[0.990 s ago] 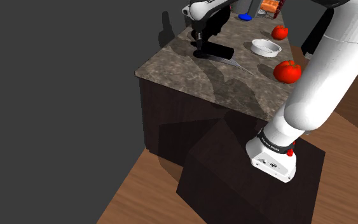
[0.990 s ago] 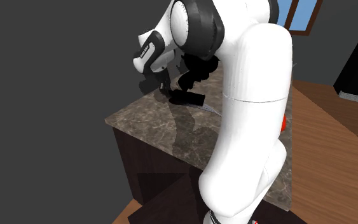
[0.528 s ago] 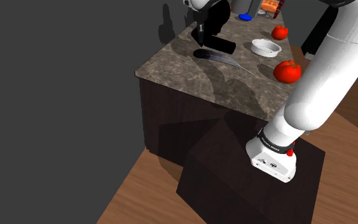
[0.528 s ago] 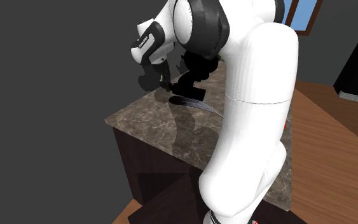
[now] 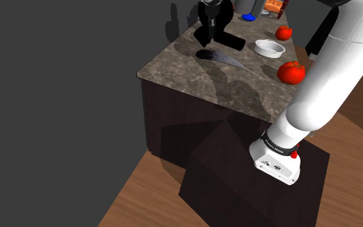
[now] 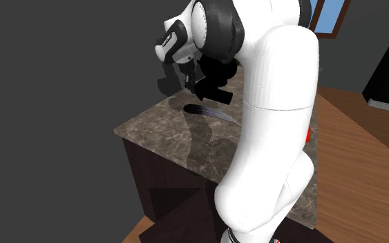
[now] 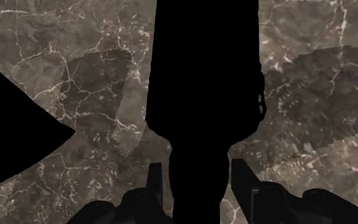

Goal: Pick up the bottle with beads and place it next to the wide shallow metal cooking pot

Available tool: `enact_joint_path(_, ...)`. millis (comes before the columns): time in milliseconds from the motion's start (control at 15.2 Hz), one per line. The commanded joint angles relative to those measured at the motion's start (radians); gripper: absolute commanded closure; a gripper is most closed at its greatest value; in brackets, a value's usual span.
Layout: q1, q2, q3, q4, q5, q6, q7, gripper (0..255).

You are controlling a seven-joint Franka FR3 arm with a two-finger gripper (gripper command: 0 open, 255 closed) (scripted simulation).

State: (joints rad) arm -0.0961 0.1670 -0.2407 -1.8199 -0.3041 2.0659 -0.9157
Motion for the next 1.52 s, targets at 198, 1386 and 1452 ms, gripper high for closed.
enact_joint_path(198,-0.073,0.056,-0.04,0.062,0.036,0.028,-0.122,255)
enact_joint_path(1386,-0.424,0.485,-0.079,0.674,0.256,-0.071,-0.544,255)
enact_joint_path(1452,-0.45,0.525,-0.075,0.741,0.268,-0.094,-0.563,255)
